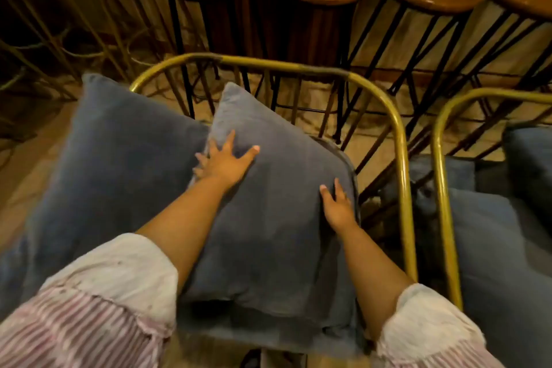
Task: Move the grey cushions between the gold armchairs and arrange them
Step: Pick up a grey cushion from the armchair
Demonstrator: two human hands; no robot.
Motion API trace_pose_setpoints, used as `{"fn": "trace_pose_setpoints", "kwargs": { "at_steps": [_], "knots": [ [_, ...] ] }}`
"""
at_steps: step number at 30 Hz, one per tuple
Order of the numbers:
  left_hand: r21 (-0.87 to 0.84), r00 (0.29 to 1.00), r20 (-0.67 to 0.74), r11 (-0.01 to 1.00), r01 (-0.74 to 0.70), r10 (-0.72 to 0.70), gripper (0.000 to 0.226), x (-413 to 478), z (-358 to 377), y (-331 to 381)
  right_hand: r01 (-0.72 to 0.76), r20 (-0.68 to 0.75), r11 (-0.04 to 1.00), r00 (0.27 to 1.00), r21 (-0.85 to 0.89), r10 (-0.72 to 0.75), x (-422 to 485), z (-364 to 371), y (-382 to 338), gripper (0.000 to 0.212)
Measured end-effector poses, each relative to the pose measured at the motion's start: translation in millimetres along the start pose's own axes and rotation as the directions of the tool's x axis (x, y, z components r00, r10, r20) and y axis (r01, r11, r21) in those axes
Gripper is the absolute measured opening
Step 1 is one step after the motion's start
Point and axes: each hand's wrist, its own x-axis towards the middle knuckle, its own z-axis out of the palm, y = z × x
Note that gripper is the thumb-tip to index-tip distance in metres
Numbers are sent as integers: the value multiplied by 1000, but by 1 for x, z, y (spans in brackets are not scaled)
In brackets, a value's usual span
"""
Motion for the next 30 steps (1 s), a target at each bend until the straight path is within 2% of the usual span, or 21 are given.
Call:
{"fn": "trace_pose_setpoints", "kwargs": {
  "at_steps": [3,5,7,9,13,16,19,21,23,25,27,30],
  "knots": [
    [155,990,-133,986,59,-38,76,15,12,-17,-58,-70,995,996,75,63,33,5,11,82],
    [163,974,-224,984,68,-30,75,22,22,-30,-86,-61,982,993,168,97,45,6,21,98],
    [154,967,-253,987,53,-12,73,27,24,-37,-109,-49,961,991,254,126,51,6,30,119],
    [151,966,-260,988,34,6,72,33,23,-41,-118,-10,933,992,339,128,54,1,40,128],
    [148,966,-257,989,23,16,71,34,22,-42,-159,83,859,987,486,136,51,-3,66,116],
    [107,977,-212,994,14,9,78,31,12,-44,-173,98,848,985,501,142,48,-1,70,115],
    [2,982,-145,992,124,-122,92,23,-5,-58,-144,91,837,989,528,113,37,-5,62,106],
    [-80,983,-70,983,166,-172,98,9,-13,-64,-93,51,833,996,545,78,22,-10,53,90],
    [-208,990,-26,969,133,-141,95,0,-19,-62,-53,9,831,998,553,58,11,-14,47,85],
    [-313,996,-41,948,61,-77,87,-15,-29,-56,-11,-26,822,999,570,31,-5,-22,34,87],
    [-357,996,-73,934,14,-43,84,-30,-40,-49,28,-58,819,998,574,6,-21,-34,18,85],
    [-362,991,-135,931,-47,-3,82,-58,-69,-41,106,-80,811,994,575,-73,-51,-54,-13,92]
  ]
}}
